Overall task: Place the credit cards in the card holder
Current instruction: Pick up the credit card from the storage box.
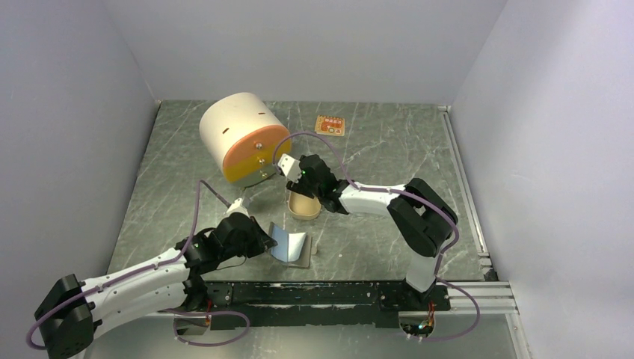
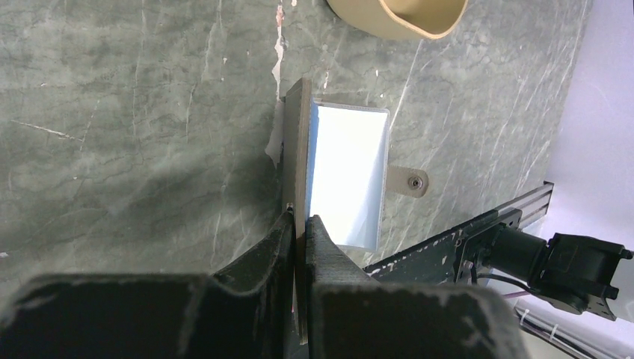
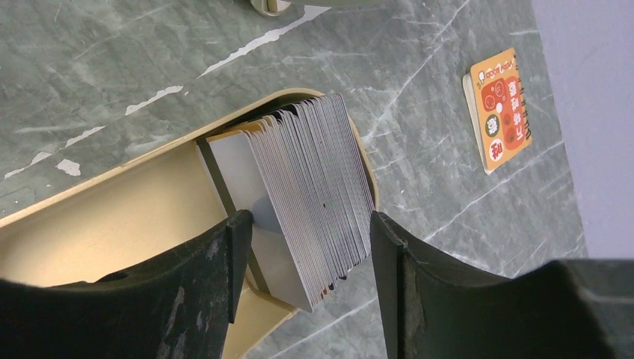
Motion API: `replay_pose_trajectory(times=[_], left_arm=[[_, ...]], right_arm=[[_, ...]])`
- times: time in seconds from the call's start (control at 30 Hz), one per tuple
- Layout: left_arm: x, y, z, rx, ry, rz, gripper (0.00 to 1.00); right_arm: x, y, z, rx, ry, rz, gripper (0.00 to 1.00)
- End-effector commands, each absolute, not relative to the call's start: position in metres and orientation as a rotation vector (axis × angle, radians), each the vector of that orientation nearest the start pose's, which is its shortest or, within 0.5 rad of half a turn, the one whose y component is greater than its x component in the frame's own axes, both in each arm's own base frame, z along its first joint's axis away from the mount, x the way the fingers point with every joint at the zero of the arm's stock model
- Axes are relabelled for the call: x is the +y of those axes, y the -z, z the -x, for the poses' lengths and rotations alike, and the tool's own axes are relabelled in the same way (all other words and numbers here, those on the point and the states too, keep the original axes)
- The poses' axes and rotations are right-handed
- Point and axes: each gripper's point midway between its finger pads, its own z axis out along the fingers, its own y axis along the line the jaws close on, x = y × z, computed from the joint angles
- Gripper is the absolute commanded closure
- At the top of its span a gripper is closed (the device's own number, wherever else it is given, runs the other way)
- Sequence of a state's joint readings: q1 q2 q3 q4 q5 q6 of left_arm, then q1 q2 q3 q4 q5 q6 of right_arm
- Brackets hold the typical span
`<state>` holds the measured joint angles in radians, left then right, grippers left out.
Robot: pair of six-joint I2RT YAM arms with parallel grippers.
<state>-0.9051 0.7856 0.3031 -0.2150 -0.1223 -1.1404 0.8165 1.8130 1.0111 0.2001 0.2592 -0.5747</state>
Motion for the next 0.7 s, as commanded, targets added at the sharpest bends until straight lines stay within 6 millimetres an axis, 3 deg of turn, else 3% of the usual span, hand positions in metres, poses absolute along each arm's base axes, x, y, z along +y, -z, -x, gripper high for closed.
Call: replay_pose_trajectory(times=[0.0,0.17,0.67], left_arm=[[-0.223,-0.079,-0.152,2.387,0.939,0.341,0.91],[-0.224,-0.076,-0.151,2.398,0.938,0.344,0.91],[-0.225,-0.074,-0.151,2.397,0.949,0.349,0.91]], right_arm=[[0.296,-0.089,-0.38,1.696,0.155,1.232,0.39],[0.295,-0.084,-0.379,1.712,0.15,1.235,0.43],[0.294,-0.097,-0.381,1.71,0.15,1.22,0.5]])
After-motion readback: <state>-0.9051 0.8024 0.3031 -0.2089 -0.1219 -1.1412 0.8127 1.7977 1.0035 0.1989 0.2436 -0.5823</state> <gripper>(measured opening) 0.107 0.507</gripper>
